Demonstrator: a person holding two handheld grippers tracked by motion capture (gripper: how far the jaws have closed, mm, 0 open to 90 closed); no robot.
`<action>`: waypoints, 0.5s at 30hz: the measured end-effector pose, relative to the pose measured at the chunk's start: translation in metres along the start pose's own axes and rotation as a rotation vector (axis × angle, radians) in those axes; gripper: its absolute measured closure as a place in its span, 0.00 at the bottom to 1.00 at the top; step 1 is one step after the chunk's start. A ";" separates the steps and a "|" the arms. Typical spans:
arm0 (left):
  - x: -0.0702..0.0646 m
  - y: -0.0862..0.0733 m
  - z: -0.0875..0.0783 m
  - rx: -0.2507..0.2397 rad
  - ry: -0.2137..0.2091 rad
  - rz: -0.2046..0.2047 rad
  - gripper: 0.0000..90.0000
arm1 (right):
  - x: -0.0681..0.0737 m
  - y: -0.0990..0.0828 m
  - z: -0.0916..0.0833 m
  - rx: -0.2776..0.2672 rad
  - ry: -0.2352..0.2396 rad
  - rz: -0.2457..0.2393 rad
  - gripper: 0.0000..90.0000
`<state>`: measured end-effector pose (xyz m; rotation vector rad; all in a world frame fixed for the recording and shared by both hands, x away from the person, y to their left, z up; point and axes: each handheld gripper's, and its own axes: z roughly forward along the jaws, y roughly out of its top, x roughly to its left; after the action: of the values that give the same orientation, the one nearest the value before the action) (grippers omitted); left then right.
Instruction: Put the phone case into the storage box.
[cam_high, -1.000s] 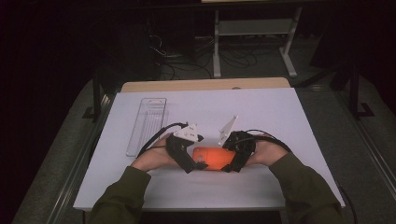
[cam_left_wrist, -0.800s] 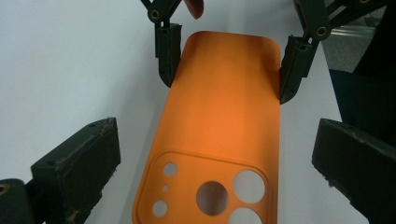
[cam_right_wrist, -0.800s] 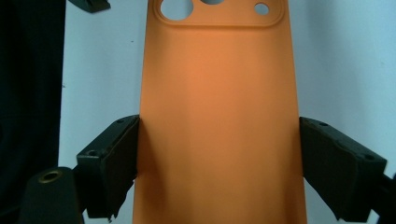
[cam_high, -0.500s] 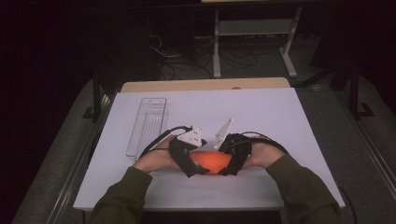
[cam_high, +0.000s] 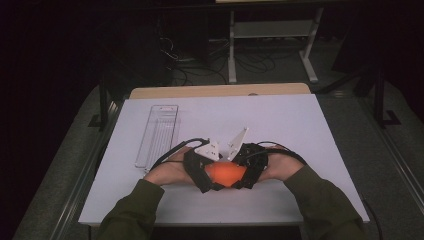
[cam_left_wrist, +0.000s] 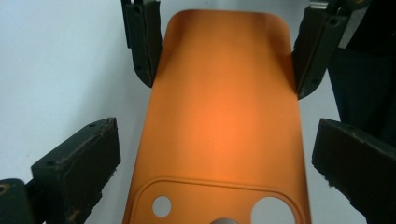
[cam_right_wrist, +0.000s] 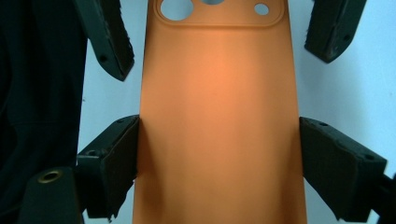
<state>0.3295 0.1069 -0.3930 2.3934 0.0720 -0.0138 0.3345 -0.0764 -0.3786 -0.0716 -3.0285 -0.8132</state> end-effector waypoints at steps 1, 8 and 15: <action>0.000 0.000 0.001 0.006 0.001 0.007 0.01 | 0.000 0.000 0.000 0.001 0.000 -0.002 0.17; -0.001 -0.001 0.003 0.036 -0.006 0.017 0.01 | 0.002 0.003 -0.001 -0.006 -0.005 -0.012 0.17; -0.002 0.000 0.006 0.048 -0.005 0.029 0.01 | 0.002 0.004 -0.003 -0.009 -0.011 -0.020 0.17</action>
<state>0.3272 0.1033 -0.3975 2.4422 0.0343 -0.0082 0.3322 -0.0742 -0.3739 -0.0453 -3.0411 -0.8304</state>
